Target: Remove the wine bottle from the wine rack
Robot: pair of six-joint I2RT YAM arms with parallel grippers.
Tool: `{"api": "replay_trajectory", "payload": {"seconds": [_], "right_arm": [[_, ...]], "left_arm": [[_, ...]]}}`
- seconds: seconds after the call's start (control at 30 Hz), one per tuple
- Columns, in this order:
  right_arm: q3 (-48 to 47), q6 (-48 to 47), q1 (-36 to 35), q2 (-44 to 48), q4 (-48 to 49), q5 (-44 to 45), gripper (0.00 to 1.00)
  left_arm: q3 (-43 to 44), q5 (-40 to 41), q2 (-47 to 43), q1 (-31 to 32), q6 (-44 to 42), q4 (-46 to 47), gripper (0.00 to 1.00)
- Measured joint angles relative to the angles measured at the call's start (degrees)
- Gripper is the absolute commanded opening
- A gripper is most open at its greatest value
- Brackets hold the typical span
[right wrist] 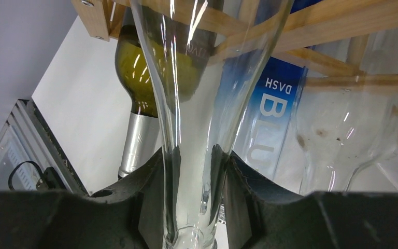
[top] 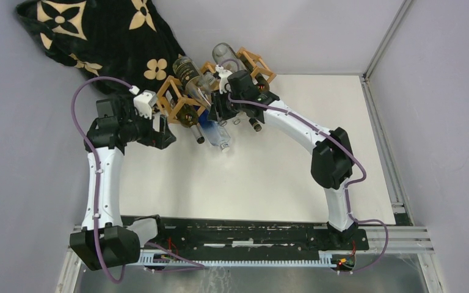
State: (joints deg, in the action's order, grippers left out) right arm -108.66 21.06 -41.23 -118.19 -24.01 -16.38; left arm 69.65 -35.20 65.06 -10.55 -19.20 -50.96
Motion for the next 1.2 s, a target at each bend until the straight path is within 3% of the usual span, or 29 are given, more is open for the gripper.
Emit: {"api": "replay_trajectory", "payload": {"seconds": [0.53,0.93,1.2], "right_arm": [[17.09,12.87,4.44,10.49,12.31,-13.22,0.00],[29.33,22.91,5.64,20.26,24.52,-19.67,0.00],[34.71,25.70,6.27,27.36,29.14,-22.12,0.00]], "left_arm": [[-1.99,2.05,-0.11,0.00,-9.60,-2.82,1.00],[5.40,0.50,0.46,0.07,-17.05,-4.70,1.00],[5.70,-1.75,-0.76,0.09,-23.08,-6.12,1.00]]}}
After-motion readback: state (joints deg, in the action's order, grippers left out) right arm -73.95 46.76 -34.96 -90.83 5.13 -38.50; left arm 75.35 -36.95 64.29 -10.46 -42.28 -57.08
